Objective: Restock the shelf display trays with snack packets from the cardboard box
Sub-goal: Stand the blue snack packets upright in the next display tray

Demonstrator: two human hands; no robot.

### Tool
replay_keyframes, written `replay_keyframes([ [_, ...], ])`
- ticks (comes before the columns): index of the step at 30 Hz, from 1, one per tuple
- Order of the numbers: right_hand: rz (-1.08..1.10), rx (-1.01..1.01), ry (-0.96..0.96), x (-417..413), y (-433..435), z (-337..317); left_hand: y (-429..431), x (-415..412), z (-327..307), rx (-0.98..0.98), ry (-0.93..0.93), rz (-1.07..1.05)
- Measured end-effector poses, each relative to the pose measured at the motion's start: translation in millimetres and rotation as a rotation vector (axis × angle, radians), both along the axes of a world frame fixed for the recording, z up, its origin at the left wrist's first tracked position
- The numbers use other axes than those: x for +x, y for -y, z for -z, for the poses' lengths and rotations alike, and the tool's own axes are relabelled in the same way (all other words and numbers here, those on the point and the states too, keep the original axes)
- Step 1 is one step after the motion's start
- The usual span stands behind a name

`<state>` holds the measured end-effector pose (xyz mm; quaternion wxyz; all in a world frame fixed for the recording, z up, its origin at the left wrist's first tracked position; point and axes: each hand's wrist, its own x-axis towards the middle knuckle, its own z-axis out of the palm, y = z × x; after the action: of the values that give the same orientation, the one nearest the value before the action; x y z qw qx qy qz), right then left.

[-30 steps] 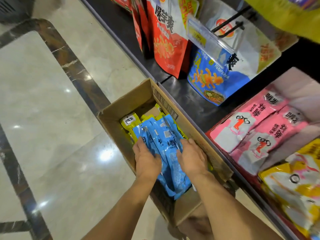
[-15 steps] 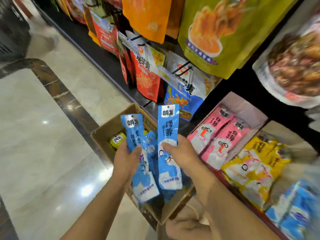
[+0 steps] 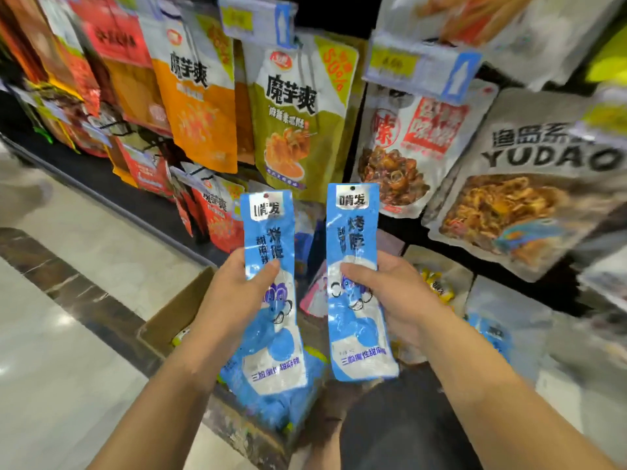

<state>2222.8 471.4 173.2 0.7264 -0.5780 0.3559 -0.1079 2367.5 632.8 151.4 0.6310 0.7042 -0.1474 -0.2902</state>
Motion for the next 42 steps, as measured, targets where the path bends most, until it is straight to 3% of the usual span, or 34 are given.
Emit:
replay_keyframes([
  [9,0.287,-0.019,0.234,-107,20,-58,53,-62,-73,-0.136,-0.004,0.260],
  [17,0.400,-0.060,0.235,-189,30,-57,103,-134,-94,-0.170,0.033,0.441],
  [26,0.528,0.007,0.127,-277,39,13,141,-198,-25,0.035,0.002,0.641],
  [32,0.604,0.111,0.034,-325,40,68,159,-236,35,0.166,-0.092,0.684],
  [42,0.795,0.323,0.033,-365,51,136,218,-277,126,0.305,-0.208,0.708],
])
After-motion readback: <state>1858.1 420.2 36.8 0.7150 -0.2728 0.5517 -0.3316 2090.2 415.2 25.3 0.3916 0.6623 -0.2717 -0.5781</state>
